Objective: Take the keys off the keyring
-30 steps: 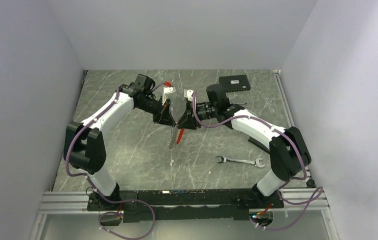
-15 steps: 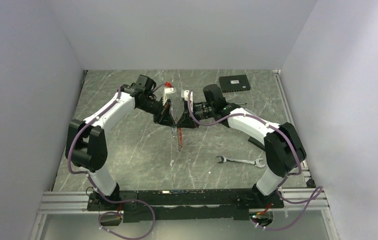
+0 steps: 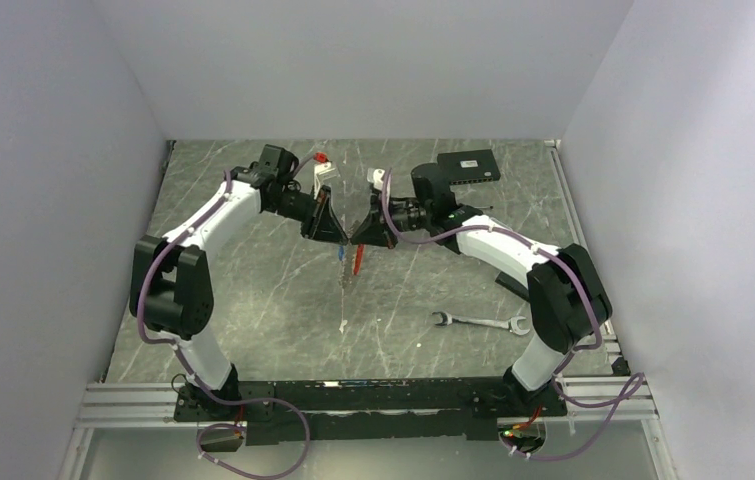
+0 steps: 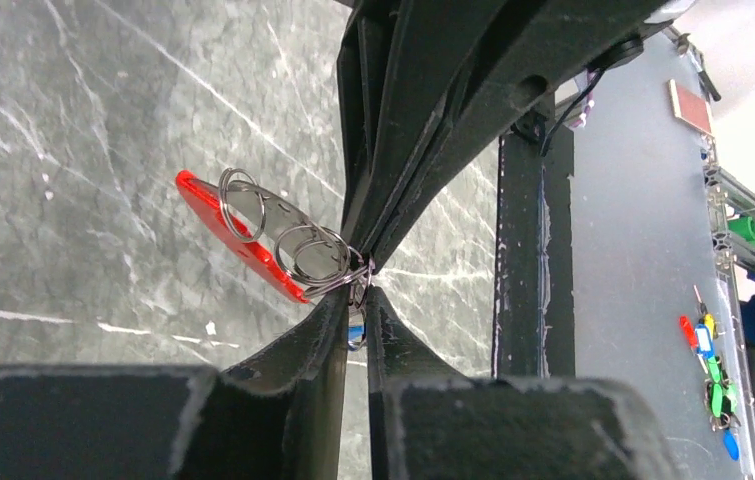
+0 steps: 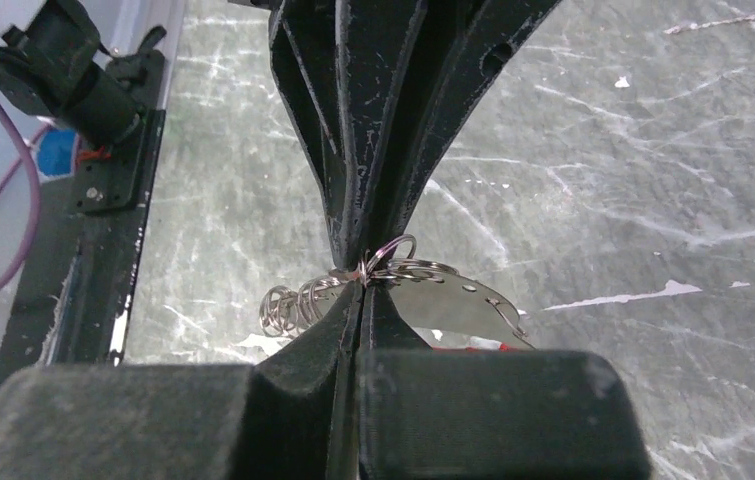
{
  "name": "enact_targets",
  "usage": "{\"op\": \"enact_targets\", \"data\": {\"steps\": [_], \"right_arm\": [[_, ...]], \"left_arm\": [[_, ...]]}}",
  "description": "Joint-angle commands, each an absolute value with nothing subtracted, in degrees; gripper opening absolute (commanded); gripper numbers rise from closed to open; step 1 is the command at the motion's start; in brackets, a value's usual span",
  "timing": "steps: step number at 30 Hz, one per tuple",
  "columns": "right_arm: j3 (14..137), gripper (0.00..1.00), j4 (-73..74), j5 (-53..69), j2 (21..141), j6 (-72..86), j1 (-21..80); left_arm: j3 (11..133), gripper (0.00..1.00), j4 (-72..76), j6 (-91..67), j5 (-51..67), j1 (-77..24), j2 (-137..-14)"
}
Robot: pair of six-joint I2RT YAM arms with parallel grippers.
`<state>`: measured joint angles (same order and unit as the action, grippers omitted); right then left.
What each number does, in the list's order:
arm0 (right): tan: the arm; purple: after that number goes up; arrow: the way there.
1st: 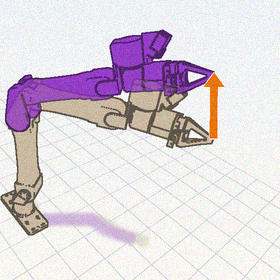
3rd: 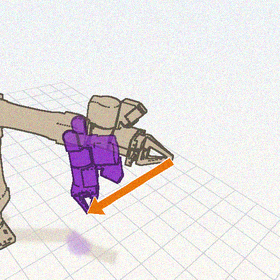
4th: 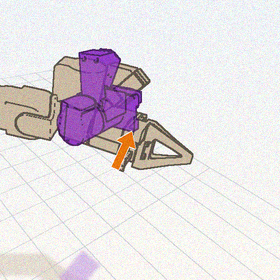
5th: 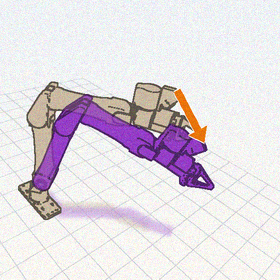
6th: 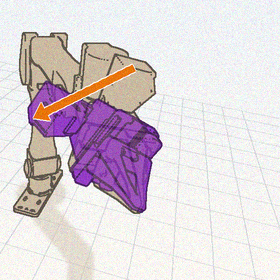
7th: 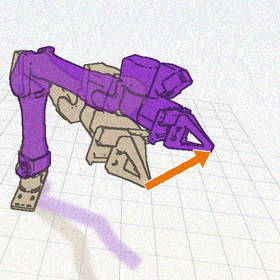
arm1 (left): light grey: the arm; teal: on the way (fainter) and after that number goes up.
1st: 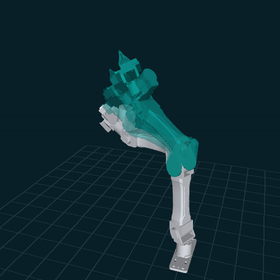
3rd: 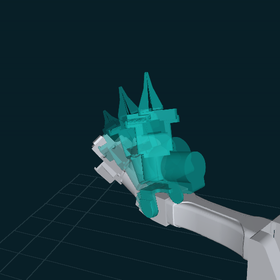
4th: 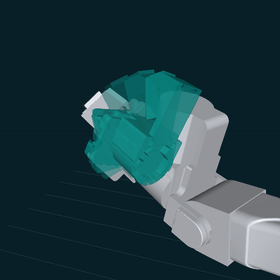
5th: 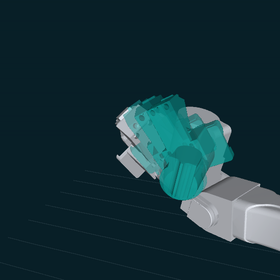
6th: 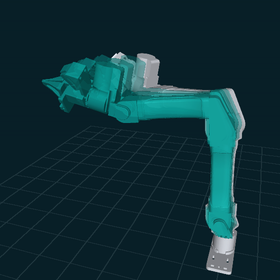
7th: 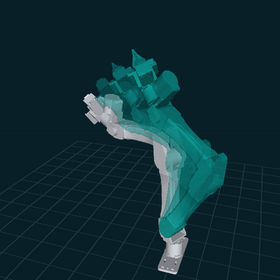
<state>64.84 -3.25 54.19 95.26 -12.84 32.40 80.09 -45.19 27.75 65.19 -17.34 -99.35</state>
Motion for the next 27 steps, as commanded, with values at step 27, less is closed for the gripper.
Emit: {"op": "enact_targets", "data": {"steps": [27], "right_arm": [[60.44,0.07,-20.93,61.77,94.34,-0.05,29.36]], "left_arm": [[74.67,0.0,-34.95,22.88,70.45,-16.44,-93.33]]}}
